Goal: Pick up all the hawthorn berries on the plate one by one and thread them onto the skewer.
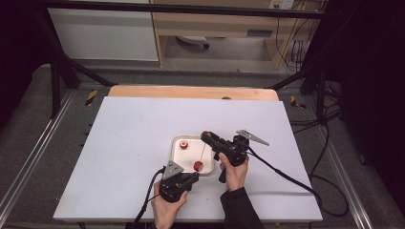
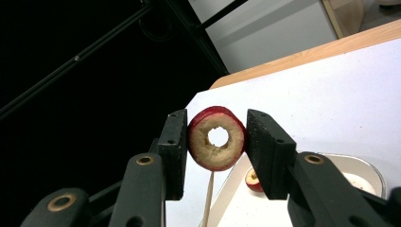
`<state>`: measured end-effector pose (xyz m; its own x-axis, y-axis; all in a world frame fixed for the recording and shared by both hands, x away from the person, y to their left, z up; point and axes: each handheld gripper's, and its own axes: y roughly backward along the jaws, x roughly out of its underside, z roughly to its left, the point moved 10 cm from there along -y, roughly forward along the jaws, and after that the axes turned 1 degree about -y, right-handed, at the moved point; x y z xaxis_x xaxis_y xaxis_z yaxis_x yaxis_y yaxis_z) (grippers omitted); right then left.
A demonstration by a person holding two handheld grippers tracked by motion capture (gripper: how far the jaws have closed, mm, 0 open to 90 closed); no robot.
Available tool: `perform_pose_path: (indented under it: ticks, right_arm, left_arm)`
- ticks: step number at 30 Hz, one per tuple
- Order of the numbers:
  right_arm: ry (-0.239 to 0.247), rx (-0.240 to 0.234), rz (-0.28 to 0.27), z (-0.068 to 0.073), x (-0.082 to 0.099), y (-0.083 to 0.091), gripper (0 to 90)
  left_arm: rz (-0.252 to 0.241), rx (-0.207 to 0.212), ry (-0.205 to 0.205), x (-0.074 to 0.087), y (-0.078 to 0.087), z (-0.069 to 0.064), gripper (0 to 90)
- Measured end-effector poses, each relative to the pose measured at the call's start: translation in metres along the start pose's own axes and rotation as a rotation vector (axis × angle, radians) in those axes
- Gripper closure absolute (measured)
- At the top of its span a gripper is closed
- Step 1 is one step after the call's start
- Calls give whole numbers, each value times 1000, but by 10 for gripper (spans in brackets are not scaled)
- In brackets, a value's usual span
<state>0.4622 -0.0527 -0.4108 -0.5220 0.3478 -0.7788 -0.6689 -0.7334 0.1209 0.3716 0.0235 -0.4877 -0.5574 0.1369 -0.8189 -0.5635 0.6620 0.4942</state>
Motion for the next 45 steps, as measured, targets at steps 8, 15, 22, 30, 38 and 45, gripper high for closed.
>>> perform_pose_path:
  ticks: [8,15,22,30,38,45]
  right_arm:
    - [7,-5,7,1,4,-1,610]
    - [25,-9,-6,3,4,1,611]
    - [11,-1,9,0,4,4,610]
    - [-25,-11,31,2,9,3,614]
    - [18,-35,-3,10,5,10,615]
    - [20,-39,23,9,6,10,614]
  left_arm:
    - [-1,18,39,-1,-1,-1,883]
    - [-22,46,90,-2,-2,-2,883]
    - [-39,19,82,1,1,4,880]
    - [-51,13,78,3,0,2,882]
    - [-95,15,103,-1,6,2,881]
    - [-87,10,93,1,8,7,880]
